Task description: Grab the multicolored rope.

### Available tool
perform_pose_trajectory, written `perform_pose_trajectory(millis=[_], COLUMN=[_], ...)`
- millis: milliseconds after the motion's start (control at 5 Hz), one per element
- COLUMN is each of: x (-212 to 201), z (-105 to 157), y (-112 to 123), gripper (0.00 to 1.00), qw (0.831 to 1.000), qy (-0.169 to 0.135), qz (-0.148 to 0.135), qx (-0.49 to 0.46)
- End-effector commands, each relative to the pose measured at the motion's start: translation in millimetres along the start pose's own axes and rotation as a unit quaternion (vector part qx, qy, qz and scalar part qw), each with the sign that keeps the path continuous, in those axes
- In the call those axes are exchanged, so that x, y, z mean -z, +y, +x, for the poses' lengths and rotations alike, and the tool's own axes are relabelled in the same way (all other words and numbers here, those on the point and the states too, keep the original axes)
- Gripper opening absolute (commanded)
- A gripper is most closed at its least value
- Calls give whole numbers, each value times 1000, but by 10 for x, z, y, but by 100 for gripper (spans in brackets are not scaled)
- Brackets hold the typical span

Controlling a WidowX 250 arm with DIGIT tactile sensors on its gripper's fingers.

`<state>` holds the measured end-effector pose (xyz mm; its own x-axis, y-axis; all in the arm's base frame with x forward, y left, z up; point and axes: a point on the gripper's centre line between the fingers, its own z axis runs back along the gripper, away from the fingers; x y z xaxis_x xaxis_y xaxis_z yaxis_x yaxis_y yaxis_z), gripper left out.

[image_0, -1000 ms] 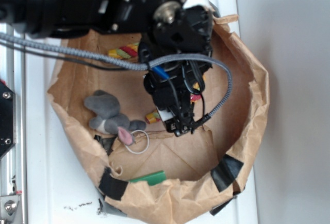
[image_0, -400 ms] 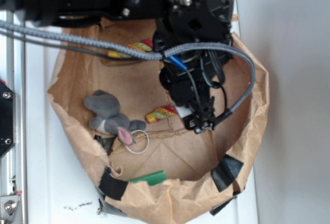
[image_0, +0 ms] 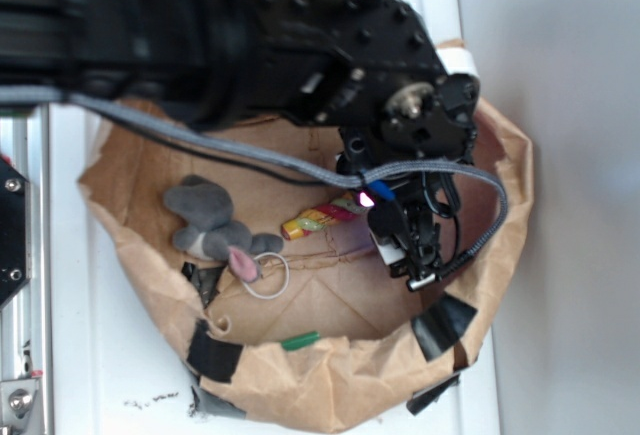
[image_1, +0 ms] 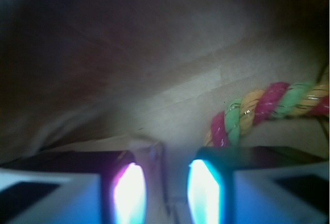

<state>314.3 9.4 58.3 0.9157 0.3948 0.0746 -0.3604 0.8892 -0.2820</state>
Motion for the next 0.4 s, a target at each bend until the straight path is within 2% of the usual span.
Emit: perform_pose_trajectory(millis=[0, 200], x=[249, 319], z=[223, 245], y=[-10, 40], gripper=[100, 100], qw=[999, 999], qy=[-32, -34], qz=[18, 26], qx=[17, 17])
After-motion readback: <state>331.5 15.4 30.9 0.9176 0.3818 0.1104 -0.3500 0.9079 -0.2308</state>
